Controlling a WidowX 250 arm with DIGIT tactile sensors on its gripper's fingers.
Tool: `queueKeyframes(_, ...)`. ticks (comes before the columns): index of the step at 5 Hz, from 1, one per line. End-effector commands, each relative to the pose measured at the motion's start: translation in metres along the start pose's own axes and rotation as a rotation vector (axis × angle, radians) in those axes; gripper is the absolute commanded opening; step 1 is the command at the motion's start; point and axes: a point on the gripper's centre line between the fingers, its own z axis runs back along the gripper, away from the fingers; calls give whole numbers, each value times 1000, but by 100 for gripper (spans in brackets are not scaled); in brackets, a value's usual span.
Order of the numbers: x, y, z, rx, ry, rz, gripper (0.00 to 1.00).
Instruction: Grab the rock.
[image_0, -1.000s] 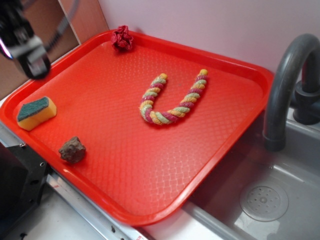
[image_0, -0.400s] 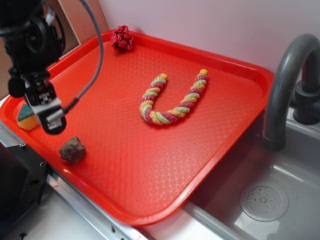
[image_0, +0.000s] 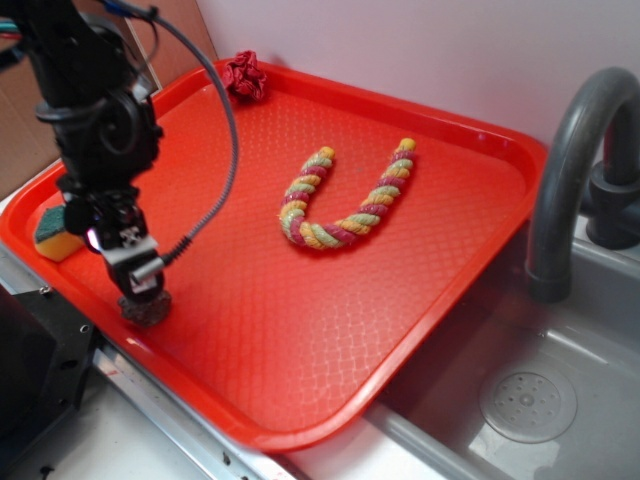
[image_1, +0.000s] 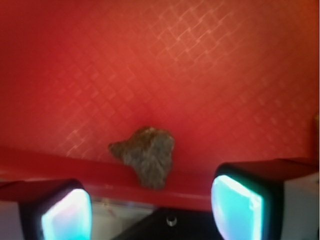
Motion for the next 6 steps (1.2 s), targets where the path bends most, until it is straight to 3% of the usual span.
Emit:
queueKeyframes(1,7,-11,-33,32,76,-35,100)
queueKeyframes(2,2,-14,-47,93,116,18,100)
queueKeyframes(3,-4,-17,-52,79,134,35,100)
queueKeyframes(4,-4,-15,-55,108,142,46,0)
queueKeyframes(5,-7,-10,-48,93,125,82,0)
queueKeyframes(6,2,1,-15,77,62,109,0)
